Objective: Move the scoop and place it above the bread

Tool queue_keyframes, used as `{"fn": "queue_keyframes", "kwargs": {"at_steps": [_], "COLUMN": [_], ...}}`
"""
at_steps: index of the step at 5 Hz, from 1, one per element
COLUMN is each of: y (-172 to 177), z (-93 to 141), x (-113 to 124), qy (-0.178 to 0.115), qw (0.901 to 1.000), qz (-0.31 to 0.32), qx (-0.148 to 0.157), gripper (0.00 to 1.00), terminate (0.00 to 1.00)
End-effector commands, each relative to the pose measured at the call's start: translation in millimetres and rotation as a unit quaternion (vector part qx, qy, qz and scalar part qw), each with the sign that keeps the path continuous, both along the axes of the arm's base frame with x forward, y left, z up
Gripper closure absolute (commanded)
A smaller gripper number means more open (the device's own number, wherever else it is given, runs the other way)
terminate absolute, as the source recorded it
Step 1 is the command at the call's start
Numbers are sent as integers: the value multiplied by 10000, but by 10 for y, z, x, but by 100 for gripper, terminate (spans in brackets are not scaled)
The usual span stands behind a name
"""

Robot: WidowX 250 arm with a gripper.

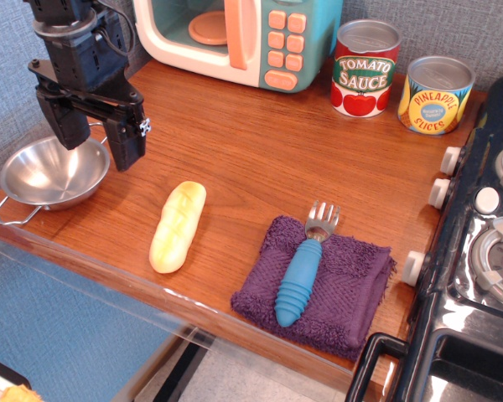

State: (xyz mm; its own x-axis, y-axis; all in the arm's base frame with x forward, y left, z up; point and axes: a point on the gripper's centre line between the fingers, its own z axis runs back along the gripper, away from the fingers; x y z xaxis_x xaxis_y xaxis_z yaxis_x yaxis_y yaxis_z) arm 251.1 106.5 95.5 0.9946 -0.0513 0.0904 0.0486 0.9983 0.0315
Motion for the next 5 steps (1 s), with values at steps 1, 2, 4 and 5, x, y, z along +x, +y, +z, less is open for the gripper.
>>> {"fn": "queue_keyframes", "kwargs": {"at_steps": [1, 2, 4, 5], "y": [0, -181, -1008, -1414], "z": [0, 14, 181, 137], "x": [0, 4, -89, -104], "qy": [0, -68, -190, -76], "qw": [10000, 9998, 9993, 9995], "qz": [0, -160, -318, -131], "qx": [0, 8, -103, -265], "gripper": [0, 0, 0, 0], "terminate": [0, 0, 0, 0]}}
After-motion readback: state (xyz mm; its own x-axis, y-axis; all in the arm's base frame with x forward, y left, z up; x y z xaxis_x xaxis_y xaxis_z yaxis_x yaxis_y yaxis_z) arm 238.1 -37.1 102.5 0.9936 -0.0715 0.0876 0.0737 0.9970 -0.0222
